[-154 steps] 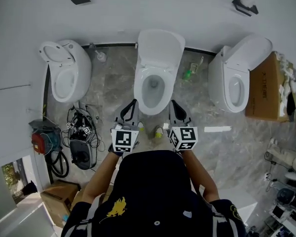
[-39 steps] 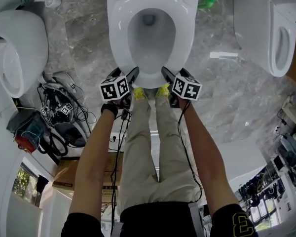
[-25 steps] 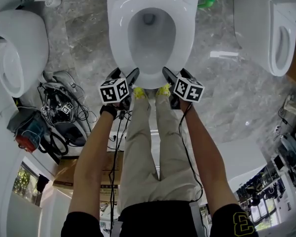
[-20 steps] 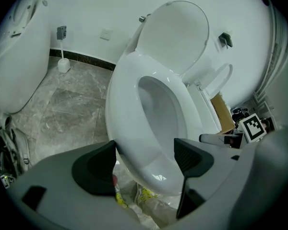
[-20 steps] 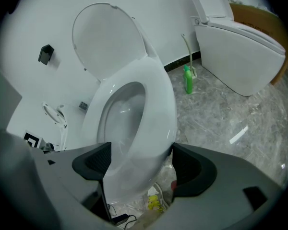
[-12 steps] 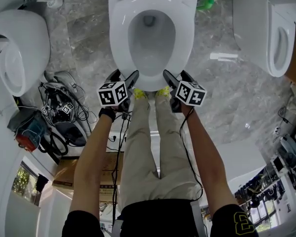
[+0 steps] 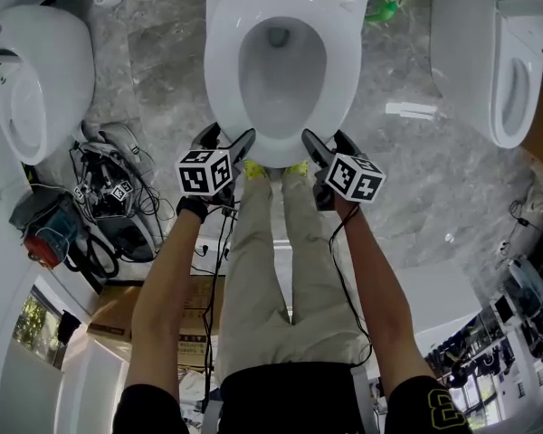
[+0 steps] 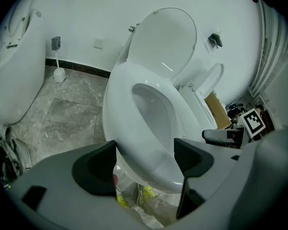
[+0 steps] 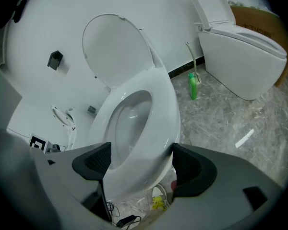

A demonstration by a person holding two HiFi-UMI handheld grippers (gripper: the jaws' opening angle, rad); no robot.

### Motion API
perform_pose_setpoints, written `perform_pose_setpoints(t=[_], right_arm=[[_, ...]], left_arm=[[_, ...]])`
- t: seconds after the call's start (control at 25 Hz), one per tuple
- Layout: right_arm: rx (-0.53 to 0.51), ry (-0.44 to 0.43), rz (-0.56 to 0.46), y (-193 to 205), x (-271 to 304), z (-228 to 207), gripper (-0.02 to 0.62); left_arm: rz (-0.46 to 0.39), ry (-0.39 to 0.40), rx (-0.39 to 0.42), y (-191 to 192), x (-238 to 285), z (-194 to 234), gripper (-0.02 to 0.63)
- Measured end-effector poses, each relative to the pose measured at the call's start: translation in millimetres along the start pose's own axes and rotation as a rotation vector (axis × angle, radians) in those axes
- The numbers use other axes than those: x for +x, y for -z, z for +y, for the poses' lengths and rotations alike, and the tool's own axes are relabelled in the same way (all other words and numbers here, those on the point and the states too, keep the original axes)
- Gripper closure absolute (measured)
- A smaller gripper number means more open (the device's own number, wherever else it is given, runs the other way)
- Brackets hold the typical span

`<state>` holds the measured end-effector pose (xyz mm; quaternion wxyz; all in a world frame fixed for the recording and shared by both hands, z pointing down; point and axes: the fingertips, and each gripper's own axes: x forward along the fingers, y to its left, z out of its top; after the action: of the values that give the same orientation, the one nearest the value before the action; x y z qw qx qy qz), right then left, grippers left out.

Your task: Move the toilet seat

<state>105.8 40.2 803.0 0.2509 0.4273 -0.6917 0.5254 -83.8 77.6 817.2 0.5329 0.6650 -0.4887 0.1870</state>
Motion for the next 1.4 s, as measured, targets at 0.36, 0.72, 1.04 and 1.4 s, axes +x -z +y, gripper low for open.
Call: perform_pose_setpoints(t=[0.36,0.72,1.04,1.4], right_arm=[[-0.026,-0.043,-0.017,-6.6,-21.3,13.1,0.186],[-0.048,-0.085,-0.032,-17.8,-36.6,24.6,0.186],[-0.043,-0.099,-0.073,-31.1,-52.3,38.6,0.186],[-0.029,-0.12,-0.13,-49.5,-72.2,56.9,0.184]], left_arm=[[-0.067,-0.016,-0.048,-12.1,-17.9,-12.1,0.229],[-0.098,-0.002,-0.053,-26.4,-32.0,-19.8,0.229],[-0.118,0.013,-0.052,-41.1,-47.6,-29.8,0.229],[-0.143,0.016,-0.051,-60.4,-66.4,-43.5,0.229]])
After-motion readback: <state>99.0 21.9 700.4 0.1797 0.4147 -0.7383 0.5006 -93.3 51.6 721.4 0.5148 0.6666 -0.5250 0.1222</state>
